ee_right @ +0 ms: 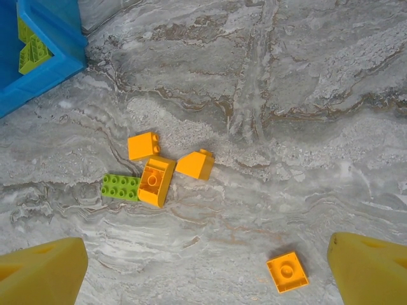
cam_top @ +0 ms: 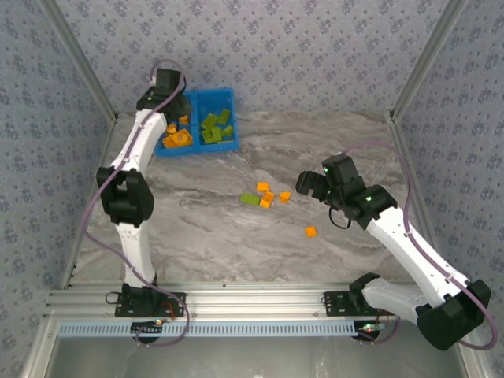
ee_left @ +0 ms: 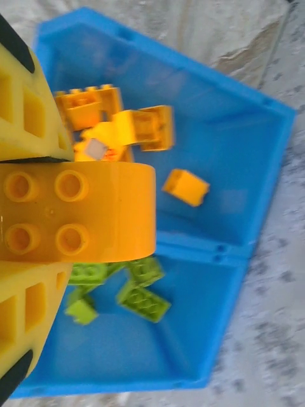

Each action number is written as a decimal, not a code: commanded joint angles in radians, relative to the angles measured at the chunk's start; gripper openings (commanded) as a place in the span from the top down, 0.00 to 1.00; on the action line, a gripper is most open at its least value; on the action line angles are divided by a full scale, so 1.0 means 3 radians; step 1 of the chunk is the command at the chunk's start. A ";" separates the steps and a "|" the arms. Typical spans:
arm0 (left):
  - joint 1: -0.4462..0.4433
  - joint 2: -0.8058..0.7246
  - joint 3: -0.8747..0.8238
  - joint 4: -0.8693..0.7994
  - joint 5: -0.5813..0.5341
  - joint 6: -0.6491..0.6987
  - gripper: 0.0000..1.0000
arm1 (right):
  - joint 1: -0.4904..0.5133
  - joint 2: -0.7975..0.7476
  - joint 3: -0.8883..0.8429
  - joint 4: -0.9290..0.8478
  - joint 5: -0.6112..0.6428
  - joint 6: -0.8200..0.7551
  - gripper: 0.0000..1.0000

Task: Sort the legos into containers by color

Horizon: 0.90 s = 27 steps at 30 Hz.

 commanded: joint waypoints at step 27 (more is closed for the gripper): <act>0.0327 0.1110 0.1576 -0.0288 0.0637 0.0072 0.53 | -0.0043 -0.0004 0.0037 -0.0165 0.0098 0.0097 0.01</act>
